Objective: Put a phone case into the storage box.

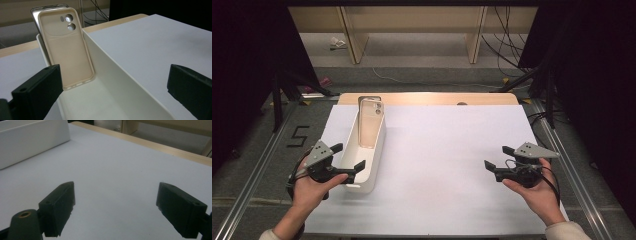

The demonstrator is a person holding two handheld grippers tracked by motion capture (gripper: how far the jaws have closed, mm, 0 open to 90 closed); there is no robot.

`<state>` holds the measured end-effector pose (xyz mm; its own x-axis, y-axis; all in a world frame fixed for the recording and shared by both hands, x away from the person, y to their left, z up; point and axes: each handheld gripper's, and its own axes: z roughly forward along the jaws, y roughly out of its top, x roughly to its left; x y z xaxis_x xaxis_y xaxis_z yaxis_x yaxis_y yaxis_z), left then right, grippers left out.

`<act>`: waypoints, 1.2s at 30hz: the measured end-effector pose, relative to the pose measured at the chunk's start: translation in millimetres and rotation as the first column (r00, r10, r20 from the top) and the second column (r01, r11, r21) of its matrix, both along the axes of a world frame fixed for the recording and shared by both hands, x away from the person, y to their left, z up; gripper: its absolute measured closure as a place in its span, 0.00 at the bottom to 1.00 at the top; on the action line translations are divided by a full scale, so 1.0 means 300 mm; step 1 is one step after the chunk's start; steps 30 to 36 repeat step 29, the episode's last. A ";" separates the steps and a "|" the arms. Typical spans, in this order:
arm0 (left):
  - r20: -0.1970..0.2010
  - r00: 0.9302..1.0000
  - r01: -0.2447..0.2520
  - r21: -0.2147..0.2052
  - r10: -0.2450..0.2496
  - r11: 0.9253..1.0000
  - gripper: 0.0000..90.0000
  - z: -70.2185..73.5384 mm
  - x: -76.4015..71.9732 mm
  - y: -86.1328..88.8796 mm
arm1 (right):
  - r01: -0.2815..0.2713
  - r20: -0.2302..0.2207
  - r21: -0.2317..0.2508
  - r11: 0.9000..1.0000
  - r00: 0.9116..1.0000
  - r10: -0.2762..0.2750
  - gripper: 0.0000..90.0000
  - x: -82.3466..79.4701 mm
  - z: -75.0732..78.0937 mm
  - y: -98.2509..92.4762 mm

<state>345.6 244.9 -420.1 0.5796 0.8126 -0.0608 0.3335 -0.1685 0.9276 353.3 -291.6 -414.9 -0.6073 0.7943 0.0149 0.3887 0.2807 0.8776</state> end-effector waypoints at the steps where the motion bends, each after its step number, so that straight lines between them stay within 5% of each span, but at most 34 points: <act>1: 0.000 1.000 -0.001 -0.001 0.001 1.000 0.00 -0.001 0.000 0.001 | 0.001 -0.001 0.000 1.000 1.000 -0.001 0.18 -0.001 0.000 -0.002; 36: 0.008 1.000 -0.002 0.011 0.002 1.000 0.00 -0.021 -0.014 -0.001 | -0.005 -0.008 -0.002 1.000 1.000 0.005 0.18 -0.008 -0.005 -0.002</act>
